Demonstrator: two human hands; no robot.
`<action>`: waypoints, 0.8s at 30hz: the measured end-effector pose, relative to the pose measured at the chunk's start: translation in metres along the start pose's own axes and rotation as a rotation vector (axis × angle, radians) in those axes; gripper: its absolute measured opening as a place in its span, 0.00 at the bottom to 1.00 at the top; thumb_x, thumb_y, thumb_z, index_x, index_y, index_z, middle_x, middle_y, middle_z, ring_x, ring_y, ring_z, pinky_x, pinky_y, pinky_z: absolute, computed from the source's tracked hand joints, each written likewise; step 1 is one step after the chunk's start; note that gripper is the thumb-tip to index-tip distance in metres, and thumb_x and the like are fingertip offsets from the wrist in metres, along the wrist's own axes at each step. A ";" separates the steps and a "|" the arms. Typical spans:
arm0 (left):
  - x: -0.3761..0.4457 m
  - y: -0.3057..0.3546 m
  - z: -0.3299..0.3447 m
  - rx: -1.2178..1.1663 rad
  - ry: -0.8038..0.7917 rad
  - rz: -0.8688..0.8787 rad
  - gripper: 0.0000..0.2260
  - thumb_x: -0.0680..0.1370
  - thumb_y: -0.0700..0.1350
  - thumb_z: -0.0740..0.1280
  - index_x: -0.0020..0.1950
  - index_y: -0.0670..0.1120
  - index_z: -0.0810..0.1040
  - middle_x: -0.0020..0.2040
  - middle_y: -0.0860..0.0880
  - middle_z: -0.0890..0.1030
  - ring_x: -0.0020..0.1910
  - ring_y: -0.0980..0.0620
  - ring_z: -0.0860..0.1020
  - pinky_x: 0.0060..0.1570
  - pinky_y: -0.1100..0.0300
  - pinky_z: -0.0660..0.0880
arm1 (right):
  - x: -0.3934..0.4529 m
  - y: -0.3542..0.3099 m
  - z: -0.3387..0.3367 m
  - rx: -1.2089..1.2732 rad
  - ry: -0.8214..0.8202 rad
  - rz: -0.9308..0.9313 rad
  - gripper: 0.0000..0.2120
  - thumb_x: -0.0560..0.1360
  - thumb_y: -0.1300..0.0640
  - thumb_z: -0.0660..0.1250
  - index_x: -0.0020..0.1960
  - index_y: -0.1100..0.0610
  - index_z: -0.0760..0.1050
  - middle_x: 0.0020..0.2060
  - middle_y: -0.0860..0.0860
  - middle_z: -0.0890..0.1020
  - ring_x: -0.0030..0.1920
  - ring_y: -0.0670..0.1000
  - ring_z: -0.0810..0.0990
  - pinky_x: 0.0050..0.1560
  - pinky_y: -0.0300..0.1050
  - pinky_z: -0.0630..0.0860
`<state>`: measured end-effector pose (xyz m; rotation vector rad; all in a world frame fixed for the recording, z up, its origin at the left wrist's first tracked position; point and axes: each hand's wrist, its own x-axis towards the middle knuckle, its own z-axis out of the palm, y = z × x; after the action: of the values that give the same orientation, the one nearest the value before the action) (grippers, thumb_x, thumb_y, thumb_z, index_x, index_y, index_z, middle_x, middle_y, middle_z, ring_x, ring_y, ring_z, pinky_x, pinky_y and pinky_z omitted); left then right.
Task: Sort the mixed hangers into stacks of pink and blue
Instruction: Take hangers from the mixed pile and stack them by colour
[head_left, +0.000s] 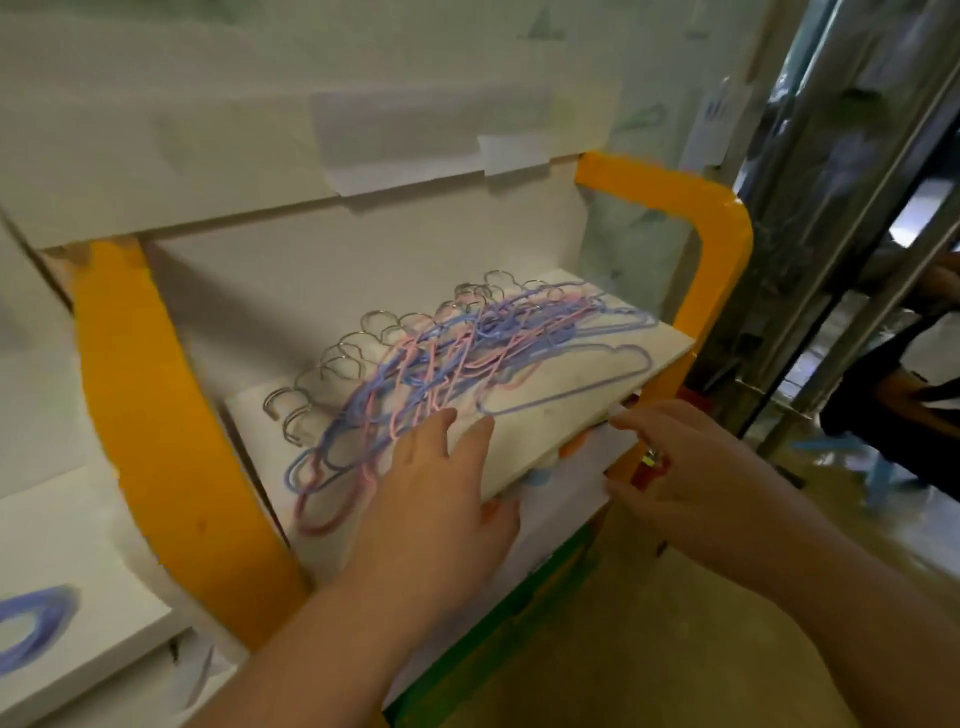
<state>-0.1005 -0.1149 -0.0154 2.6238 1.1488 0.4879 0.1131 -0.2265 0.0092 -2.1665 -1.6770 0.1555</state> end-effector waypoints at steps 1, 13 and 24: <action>0.014 0.001 0.003 0.021 0.001 0.004 0.33 0.76 0.62 0.60 0.76 0.59 0.49 0.77 0.51 0.51 0.76 0.47 0.51 0.72 0.48 0.60 | 0.013 0.007 0.000 -0.002 0.008 -0.010 0.27 0.73 0.39 0.67 0.70 0.40 0.64 0.64 0.35 0.66 0.59 0.38 0.71 0.56 0.36 0.74; 0.118 0.002 0.035 0.022 -0.034 -0.264 0.37 0.73 0.72 0.49 0.77 0.57 0.49 0.77 0.50 0.54 0.76 0.47 0.51 0.73 0.51 0.55 | 0.154 0.073 0.032 0.167 -0.069 -0.172 0.25 0.70 0.39 0.67 0.65 0.44 0.71 0.58 0.41 0.71 0.56 0.41 0.71 0.56 0.41 0.74; 0.203 -0.048 0.057 0.394 -0.085 -0.784 0.47 0.57 0.81 0.52 0.68 0.54 0.65 0.60 0.43 0.75 0.61 0.39 0.72 0.62 0.49 0.69 | 0.277 0.141 0.032 0.276 -0.169 -0.432 0.26 0.73 0.42 0.68 0.69 0.42 0.67 0.65 0.38 0.68 0.65 0.40 0.67 0.60 0.37 0.68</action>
<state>0.0193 0.0629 -0.0422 2.1517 2.2474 -0.0180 0.3072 0.0154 -0.0313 -1.5913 -2.0375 0.4271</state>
